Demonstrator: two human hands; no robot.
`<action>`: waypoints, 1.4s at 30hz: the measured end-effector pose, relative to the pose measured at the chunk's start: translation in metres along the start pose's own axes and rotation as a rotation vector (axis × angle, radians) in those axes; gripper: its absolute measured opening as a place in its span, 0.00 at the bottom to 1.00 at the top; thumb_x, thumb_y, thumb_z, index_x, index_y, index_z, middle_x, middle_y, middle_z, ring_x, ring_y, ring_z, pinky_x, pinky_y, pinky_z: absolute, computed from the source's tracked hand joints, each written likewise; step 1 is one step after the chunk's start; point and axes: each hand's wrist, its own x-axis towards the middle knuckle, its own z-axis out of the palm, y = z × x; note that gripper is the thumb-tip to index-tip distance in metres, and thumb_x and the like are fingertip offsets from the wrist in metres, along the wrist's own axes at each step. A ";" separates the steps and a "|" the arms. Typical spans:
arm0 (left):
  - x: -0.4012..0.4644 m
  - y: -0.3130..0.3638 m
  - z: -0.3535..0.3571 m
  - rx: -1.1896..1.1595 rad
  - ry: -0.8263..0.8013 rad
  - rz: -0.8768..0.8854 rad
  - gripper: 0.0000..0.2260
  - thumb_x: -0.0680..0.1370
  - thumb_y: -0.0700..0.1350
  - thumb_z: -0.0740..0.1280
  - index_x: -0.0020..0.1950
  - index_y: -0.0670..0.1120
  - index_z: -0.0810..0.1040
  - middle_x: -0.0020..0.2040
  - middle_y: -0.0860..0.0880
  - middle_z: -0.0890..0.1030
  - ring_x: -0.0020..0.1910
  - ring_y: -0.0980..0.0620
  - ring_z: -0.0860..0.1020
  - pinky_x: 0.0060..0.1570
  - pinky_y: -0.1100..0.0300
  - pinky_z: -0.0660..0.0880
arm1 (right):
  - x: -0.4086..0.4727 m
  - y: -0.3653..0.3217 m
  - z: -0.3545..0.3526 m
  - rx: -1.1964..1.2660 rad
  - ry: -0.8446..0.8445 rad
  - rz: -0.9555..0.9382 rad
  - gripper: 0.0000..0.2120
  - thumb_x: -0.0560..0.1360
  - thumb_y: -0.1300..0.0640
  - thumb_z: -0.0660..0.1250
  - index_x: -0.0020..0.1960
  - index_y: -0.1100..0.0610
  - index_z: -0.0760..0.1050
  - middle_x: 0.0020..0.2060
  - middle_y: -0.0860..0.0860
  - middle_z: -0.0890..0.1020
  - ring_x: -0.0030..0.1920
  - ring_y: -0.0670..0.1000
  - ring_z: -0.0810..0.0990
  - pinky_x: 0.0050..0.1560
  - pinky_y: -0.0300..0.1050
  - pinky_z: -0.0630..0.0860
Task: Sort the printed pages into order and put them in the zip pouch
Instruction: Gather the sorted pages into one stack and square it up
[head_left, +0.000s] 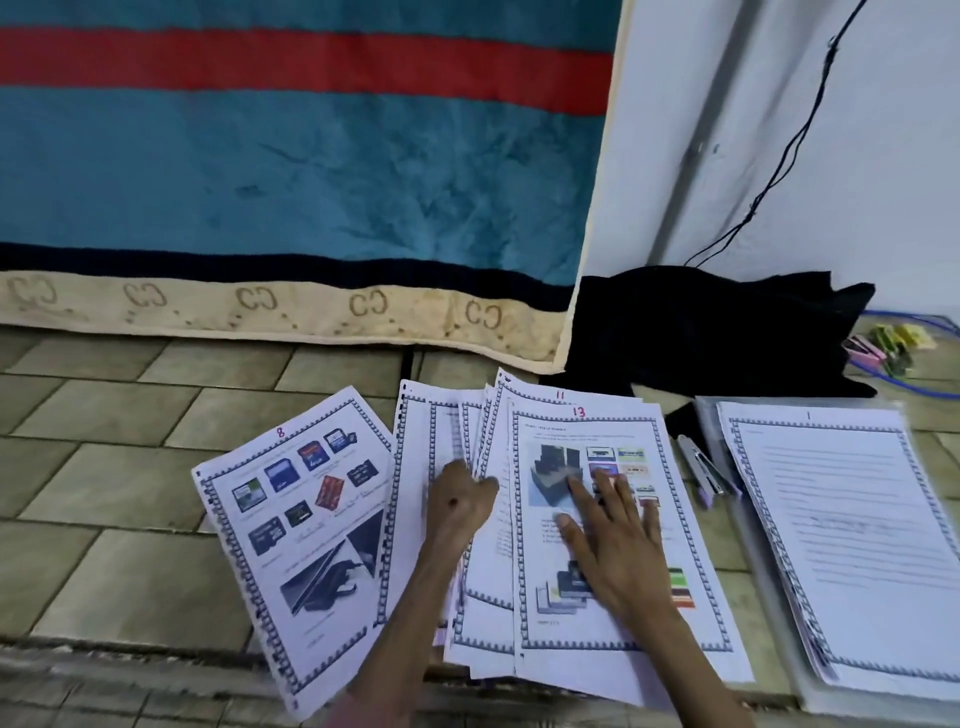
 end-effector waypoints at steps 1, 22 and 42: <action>-0.001 0.001 0.001 -0.035 -0.010 0.030 0.08 0.76 0.42 0.62 0.53 0.41 0.73 0.50 0.45 0.79 0.45 0.49 0.77 0.47 0.57 0.73 | 0.000 0.001 -0.001 -0.006 0.000 0.006 0.37 0.69 0.30 0.30 0.76 0.41 0.46 0.77 0.46 0.49 0.76 0.48 0.38 0.74 0.54 0.35; -0.004 -0.027 -0.014 0.145 0.366 0.198 0.22 0.76 0.43 0.67 0.68 0.43 0.67 0.65 0.39 0.70 0.66 0.40 0.67 0.61 0.48 0.67 | 0.002 -0.054 -0.021 0.038 0.120 0.170 0.44 0.65 0.25 0.39 0.69 0.51 0.65 0.61 0.56 0.72 0.62 0.57 0.68 0.58 0.52 0.68; -0.021 -0.004 -0.014 0.312 0.518 0.406 0.08 0.74 0.33 0.69 0.52 0.36 0.82 0.43 0.36 0.82 0.43 0.38 0.80 0.34 0.50 0.79 | 0.023 -0.030 -0.076 0.878 -0.080 0.344 0.16 0.79 0.64 0.55 0.61 0.61 0.77 0.61 0.56 0.78 0.52 0.47 0.72 0.52 0.38 0.67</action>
